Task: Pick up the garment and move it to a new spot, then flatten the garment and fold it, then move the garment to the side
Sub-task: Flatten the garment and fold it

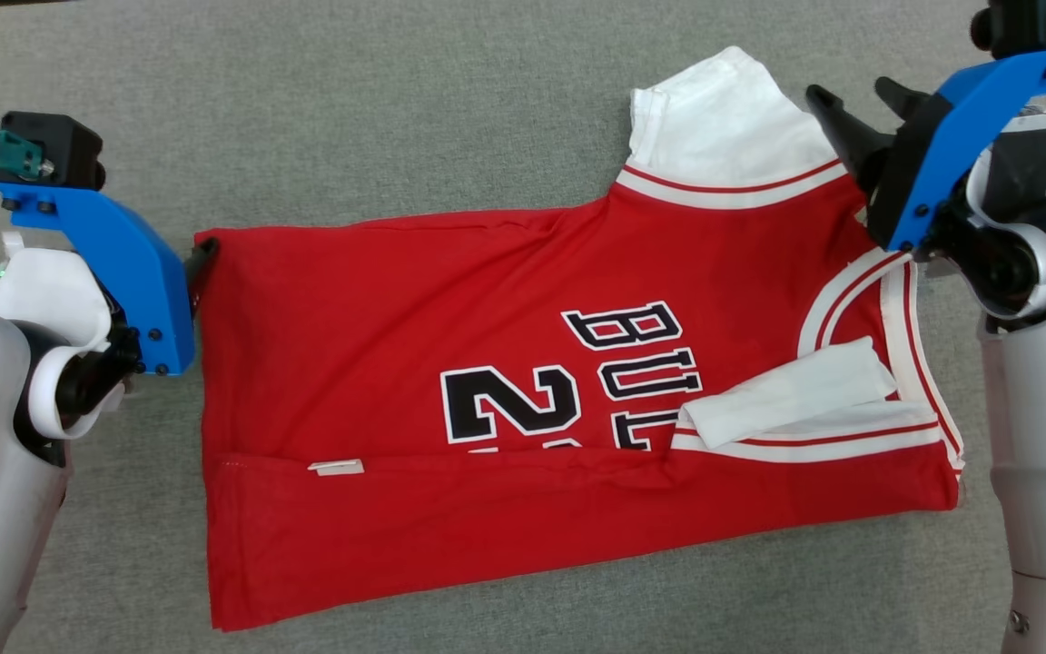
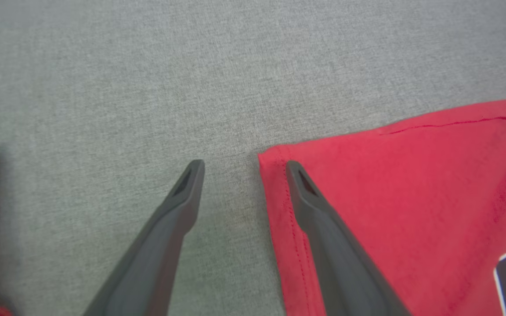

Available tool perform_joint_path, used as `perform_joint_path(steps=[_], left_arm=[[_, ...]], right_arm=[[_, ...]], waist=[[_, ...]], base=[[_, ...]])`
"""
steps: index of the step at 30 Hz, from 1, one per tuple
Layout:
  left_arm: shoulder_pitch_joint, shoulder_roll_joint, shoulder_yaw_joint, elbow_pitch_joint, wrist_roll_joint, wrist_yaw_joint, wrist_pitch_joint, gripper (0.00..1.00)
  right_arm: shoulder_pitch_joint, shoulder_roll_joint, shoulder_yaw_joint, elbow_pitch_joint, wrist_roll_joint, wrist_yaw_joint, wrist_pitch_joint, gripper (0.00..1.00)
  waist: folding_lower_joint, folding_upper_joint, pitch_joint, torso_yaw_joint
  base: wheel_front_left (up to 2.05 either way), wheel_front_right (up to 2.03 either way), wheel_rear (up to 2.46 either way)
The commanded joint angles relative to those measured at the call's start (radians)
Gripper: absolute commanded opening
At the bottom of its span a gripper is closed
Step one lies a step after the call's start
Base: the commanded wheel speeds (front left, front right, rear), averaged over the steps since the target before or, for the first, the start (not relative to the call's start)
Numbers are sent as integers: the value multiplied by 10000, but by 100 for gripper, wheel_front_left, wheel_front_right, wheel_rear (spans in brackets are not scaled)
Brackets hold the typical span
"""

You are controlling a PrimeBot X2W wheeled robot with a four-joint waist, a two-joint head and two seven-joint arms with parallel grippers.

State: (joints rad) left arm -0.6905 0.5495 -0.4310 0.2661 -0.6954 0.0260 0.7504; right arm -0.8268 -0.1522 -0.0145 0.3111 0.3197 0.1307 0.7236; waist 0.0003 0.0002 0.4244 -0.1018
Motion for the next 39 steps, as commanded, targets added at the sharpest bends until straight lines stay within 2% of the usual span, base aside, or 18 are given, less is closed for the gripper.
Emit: perform_joint_path(steps=[1,6,17,18,19,20,27,33,39], left_arm=[[-174,-48,-52,77,16,12,72,100],[-249,-53,-139,362,-46,-62,227,100],[-258,-273,-202,1004,-170,-334,-198,100],[-223,-224,-314,1115,-150,-384,-35,65],[-160,-185,-397,1215,-145,-385,140,24],[-86,-191,-414,1300,-229,-367,280,0],[-103,-246,-374,1167,-441,-454,282,0],[-326,-579,-575,734,-400,-754,-64,0],[-493,-864,-1023,434,-154,-1020,-367,0]], right_arm=[[-177,-1,63,119,43,1,-121,100],[-518,24,528,614,239,1,-484,100],[-891,-238,917,1358,642,1,-952,100],[-928,-257,933,1404,655,1,-984,100],[-968,-282,937,1451,663,1,-992,100],[-1000,-296,950,1493,686,1,-992,100],[-1623,-550,824,2050,314,1,-893,100],[-2577,-790,251,3114,-942,1,-694,100],[-3468,-970,3,3994,-2062,1,79,100]], waist=[[-3,-2,54,-23],[-3,-2,244,-159],[-3,-2,492,-379],[-3,-2,522,-397],[-3,-2,553,-406],[-3,-2,583,-406],[-3,-2,829,-150],[-3,-2,1165,566],[-3,-2,1583,1315]], base=[[0,0,0],[0,0,0],[0,0,0],[0,0,0],[0,0,0],[0,0,0],[0,0,0],[0,0,0],[0,0,0]])
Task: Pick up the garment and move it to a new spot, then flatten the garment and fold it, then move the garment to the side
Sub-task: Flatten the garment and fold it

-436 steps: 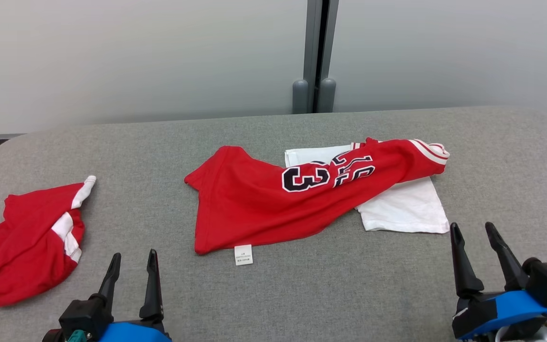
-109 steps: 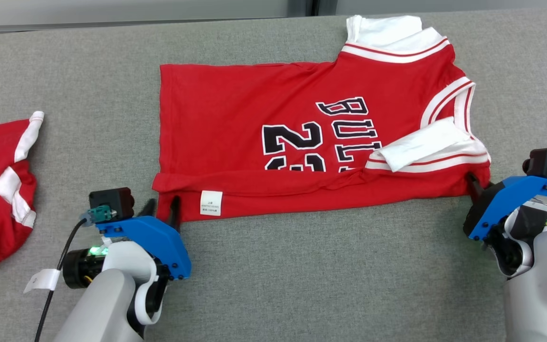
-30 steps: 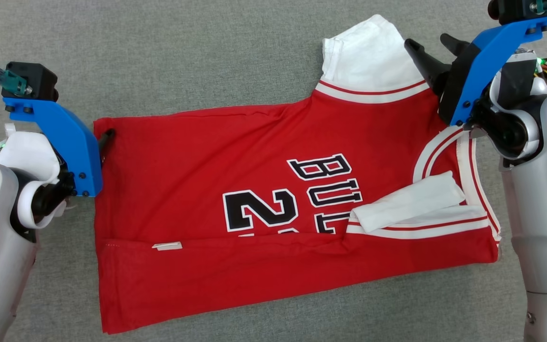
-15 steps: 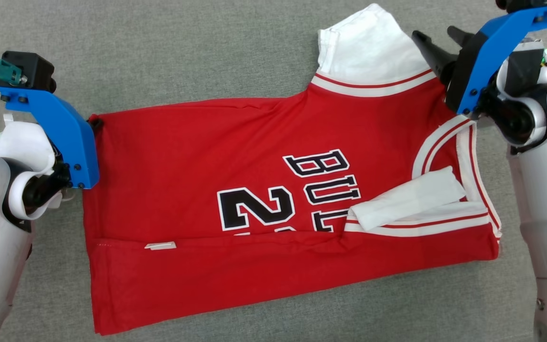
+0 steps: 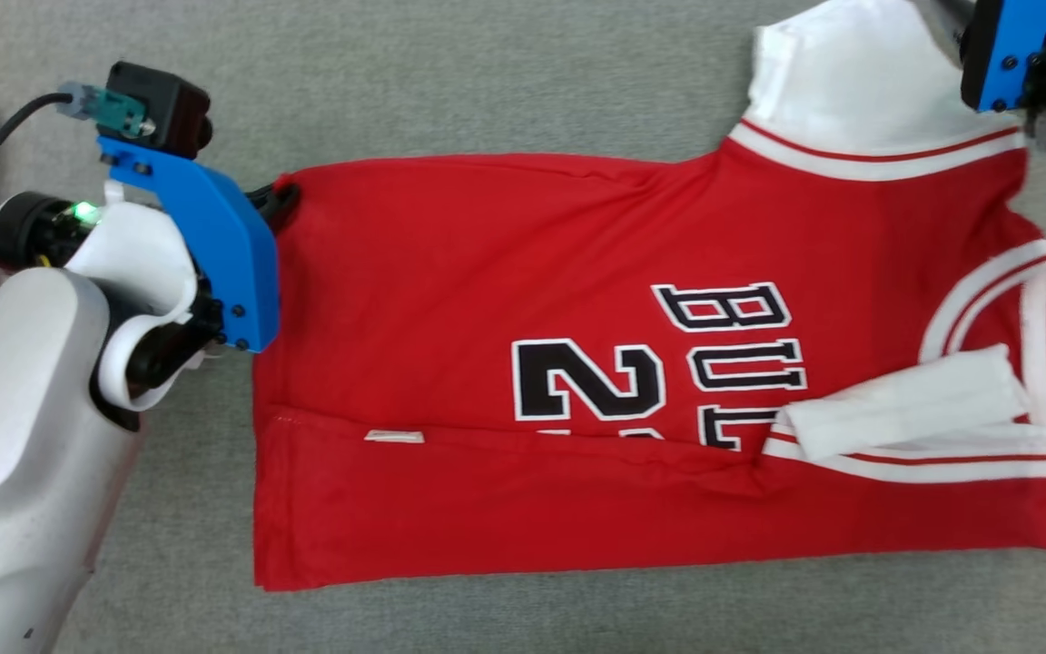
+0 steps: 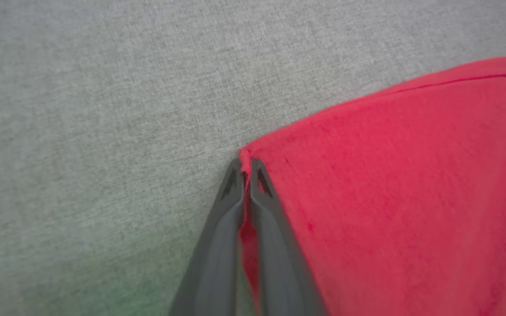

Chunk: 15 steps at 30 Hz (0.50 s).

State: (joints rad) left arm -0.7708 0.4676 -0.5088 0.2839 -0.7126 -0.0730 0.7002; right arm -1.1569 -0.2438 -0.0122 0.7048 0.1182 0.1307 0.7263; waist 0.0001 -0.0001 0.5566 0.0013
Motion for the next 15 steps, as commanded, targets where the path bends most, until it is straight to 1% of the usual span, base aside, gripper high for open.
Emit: perform_joint_path(steps=[1,7,9,11,12,13,14,15], left_arm=[[305,-98,-287,231,9,-50,122,0],[341,-340,-461,269,-60,-118,-30,0],[351,-358,-493,321,-57,-131,-94,0],[350,-394,-499,373,-90,-145,-190,0],[362,-405,-489,403,-106,-135,-213,0],[361,-423,-453,420,-121,-112,-276,0],[361,-423,-453,420,-121,-112,-276,0],[336,-439,-385,423,-136,-81,-356,0]], right_arm=[[-284,-52,-84,148,-105,1,162,100],[-593,-76,-200,583,-529,1,841,100],[-572,-157,-145,643,-640,1,926,100],[-442,-68,-201,664,-556,1,913,100],[-329,-4,-305,683,-491,3,970,92],[-250,0,-353,679,-479,3,1012,38],[-250,0,-353,679,-479,3,1012,38],[-239,-38,-350,640,-420,1,930,11]], waist=[[-1,1,318,384],[-1,1,561,763],[-1,1,592,810],[-1,1,599,847],[-1,1,586,852],[-1,1,583,850],[-1,1,583,850],[-1,1,594,844]], base=[[0,0,0],[0,0,0],[0,0,0],[0,0,0],[0,0,0],[0,0,0],[0,0,0],[0,0,0]])
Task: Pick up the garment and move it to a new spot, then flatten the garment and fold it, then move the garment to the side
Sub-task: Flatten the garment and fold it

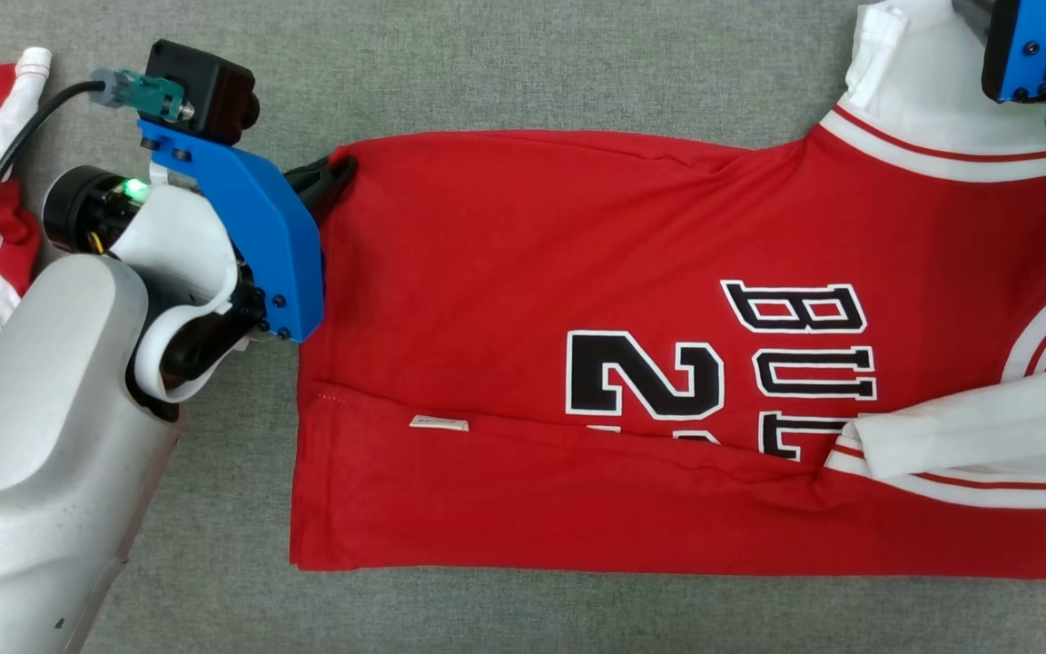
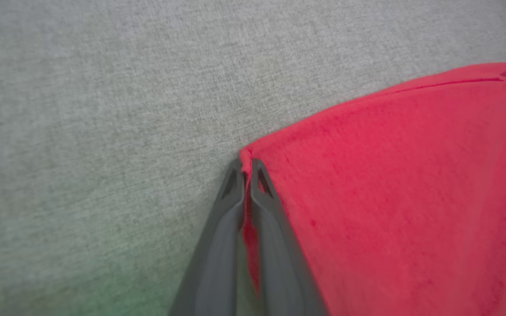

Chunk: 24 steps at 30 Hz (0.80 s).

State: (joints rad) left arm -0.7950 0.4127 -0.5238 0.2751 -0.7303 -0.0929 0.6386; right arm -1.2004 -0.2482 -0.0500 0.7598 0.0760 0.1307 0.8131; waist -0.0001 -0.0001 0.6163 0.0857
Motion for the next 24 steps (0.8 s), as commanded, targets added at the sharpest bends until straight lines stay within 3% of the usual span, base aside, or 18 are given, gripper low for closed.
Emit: perform_joint_path(steps=[1,10,14,18,24], left_arm=[[548,103,-160,513,25,143,144,0],[537,121,406,688,14,255,-1160,0],[575,174,613,794,56,263,-1775,0],[775,158,749,930,-41,311,-2126,0],[1295,2,475,825,-45,34,-2707,0]], right_arm=[[209,-31,-22,41,37,1,-83,0],[422,-45,138,-687,699,1,-2435,0],[629,-348,509,-772,1142,0,-3100,0],[932,-516,754,-690,1577,1,-3453,0],[1638,-654,1461,-953,2609,1,-3609,0]], waist=[[1,1,8,-14],[1,1,-371,-237],[1,1,-689,-326],[1,1,-988,-409],[1,1,-1461,-471]], base=[[0,0,0],[0,0,0],[0,0,0],[0,0,0],[0,0,0]])
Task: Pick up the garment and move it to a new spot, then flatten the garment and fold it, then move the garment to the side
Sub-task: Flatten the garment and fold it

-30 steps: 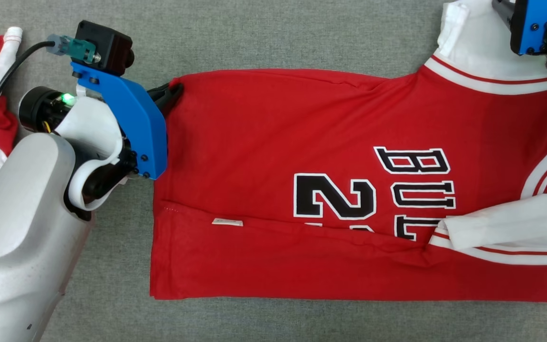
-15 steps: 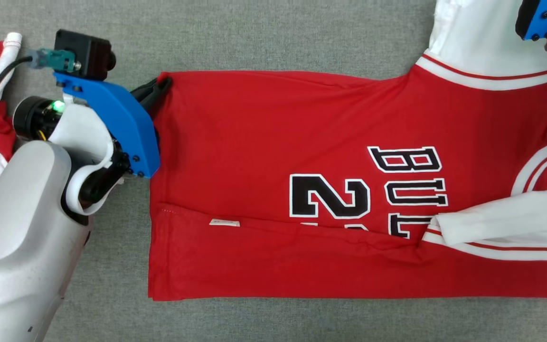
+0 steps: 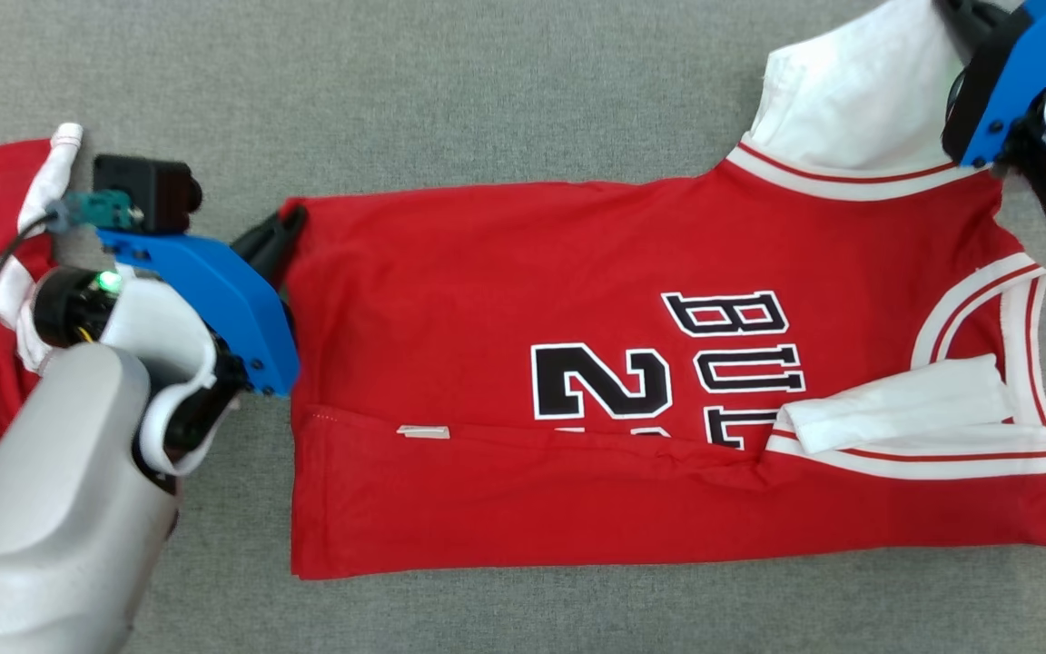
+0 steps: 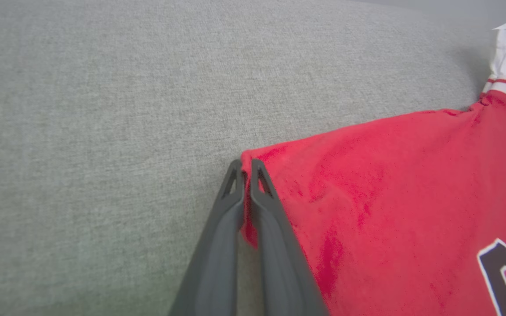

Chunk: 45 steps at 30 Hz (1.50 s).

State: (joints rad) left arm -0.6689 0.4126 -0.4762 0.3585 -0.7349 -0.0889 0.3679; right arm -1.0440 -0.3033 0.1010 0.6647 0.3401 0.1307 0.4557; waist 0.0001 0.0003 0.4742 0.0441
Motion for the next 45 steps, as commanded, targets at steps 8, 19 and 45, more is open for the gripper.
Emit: perform_joint_path(steps=[8,19,45], left_arm=[[1032,-171,-314,-237,182,-144,-1217,0],[2588,-163,-119,-420,106,99,-2662,0],[3621,-156,-438,435,710,633,-4025,0]], right_arm=[[1858,-614,721,-1413,1508,1,-37,0],[5236,-1278,47,-4186,2406,1,174,0],[9678,833,-2310,-7659,1499,1,1768,19]], waist=[[-1,-3,-748,-110],[-1,-3,-1450,-277],[-1,-3,-2185,-619]], base=[[0,0,0],[0,0,0],[0,0,0]])
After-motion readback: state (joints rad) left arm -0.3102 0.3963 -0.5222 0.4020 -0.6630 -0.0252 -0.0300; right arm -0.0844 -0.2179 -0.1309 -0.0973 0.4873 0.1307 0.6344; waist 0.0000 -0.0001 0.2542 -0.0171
